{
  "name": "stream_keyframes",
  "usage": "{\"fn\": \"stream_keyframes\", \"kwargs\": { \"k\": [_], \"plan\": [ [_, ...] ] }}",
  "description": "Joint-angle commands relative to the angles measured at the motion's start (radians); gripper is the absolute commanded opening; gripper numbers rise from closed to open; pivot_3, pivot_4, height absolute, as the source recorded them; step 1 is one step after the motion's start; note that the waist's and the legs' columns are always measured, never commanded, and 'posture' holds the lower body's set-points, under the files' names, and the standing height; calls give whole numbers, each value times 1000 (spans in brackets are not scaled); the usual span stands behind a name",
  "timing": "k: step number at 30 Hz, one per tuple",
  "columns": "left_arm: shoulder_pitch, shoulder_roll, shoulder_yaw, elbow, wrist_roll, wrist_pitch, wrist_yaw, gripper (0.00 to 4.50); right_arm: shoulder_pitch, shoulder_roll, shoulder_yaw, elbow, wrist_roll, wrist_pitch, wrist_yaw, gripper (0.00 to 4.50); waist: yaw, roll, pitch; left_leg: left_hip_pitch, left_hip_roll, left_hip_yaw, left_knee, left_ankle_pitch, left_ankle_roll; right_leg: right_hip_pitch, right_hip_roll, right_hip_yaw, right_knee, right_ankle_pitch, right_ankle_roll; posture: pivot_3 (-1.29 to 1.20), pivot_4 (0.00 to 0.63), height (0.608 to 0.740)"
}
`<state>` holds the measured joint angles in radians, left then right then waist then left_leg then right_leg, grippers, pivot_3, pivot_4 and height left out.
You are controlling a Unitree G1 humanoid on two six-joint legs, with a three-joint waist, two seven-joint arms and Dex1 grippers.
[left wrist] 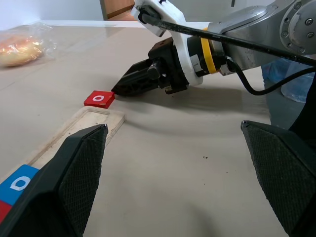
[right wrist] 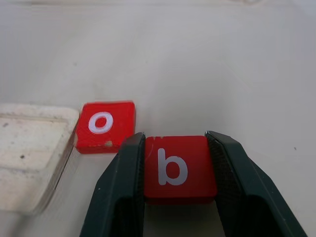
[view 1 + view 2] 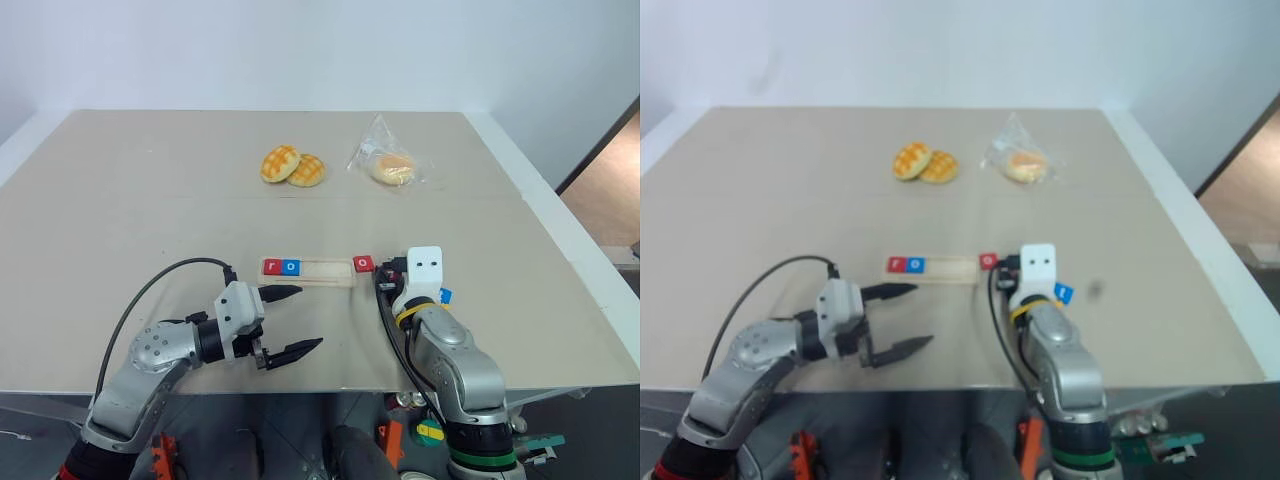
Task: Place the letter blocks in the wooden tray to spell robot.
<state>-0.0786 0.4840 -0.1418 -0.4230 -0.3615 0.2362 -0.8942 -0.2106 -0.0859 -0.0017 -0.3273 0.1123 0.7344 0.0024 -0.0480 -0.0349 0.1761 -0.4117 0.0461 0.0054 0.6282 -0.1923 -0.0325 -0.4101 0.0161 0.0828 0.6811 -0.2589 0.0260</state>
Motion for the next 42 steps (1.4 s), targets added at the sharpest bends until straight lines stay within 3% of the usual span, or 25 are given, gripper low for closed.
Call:
{"fn": "stream_keyframes", "kwargs": {
  "k": [1, 4, 6, 12, 13, 16, 20, 23, 27, 33, 42],
  "plan": [
    [-4, 3, 1, -30, 0, -19, 10, 4500, -4, 8, 0, -32, 1, 0, 1, 1245, 0, 0, 0, 0, 0, 0, 0, 0, 0, 0, 0, 0, 0, 0, 0, 0, 150, 740],
    [-2, 4, -2, -32, 0, -18, 16, 4500, -4, 12, -3, -47, 2, -1, 1, 1245, 0, 0, 0, 0, 0, 0, 0, 0, 0, 0, 0, 0, 0, 0, 0, 0, 150, 740],
    [2, 6, -4, -33, 1, -17, 19, 4500, -7, 10, -4, -61, 3, 3, 3, 2278, 0, 0, 0, 0, 0, 0, 0, 0, 0, 0, 0, 0, 0, 0, -1, 0, 150, 740],
    [4, 6, -8, -32, 5, -19, 23, 4500, -23, 5, -28, -118, 18, 38, 6, 4338, 0, 0, 0, 0, 0, 0, -1, 0, 0, 0, 0, 0, 0, 0, -1, 0, 150, 740],
    [4, 6, -8, -32, 5, -18, 25, 4500, -23, -5, -35, -135, 20, 49, 12, 4461, 0, 0, 0, 0, 0, 0, -1, 0, 0, 0, 0, 0, 0, 0, -1, 0, 150, 740],
    [5, 5, -9, -32, 7, -18, 31, 4500, -29, -64, -65, -195, 48, 95, 62, 4461, 0, 0, 0, 0, 0, 0, -1, 0, 0, 0, 0, 0, 0, -1, -1, 0, 150, 740],
    [-3, 7, -13, -23, 18, -34, 27, 4500, -84, -225, -124, -155, 111, 113, 205, 4461, 0, 1, 1, 0, -1, 1, -1, 0, 0, 0, -2, 0, -1, -2, -3, 0, 150, 740],
    [-16, 21, -24, -2, 25, -73, -15, 4500, -172, -436, -95, 31, 150, -58, 526, 4461, 0, 1, 1, 0, -1, 1, -1, 0, 0, 1, -2, 0, -1, -2, -3, 0, 150, 740],
    [-33, 41, -28, 21, 26, -101, -61, 4500, -315, -590, 43, 318, 149, -356, 975, 4461, -4, 1, 3, 3, -1, 3, -2, 0, 1, 1, 0, 1, -1, -3, -4, 0, 150, 740],
    [-28, 39, -35, 19, 34, -110, -53, 4500, -476, -604, 166, 704, 94, -676, 1323, 4461, -4, 0, 4, 4, 0, 2, -4, -2, 4, 2, 1, 0, -1, -3, -2, 0, 150, 740],
    [19, 49, -14, -21, 40, -95, 0, 4500, -607, -562, 208, 1090, 0, -923, 1426, 4461, -1, 0, 4, 3, -1, 3, -4, -4, 4, 2, -2, 1, -1, -4, -1, 0, 150, 740]
  ]
}}
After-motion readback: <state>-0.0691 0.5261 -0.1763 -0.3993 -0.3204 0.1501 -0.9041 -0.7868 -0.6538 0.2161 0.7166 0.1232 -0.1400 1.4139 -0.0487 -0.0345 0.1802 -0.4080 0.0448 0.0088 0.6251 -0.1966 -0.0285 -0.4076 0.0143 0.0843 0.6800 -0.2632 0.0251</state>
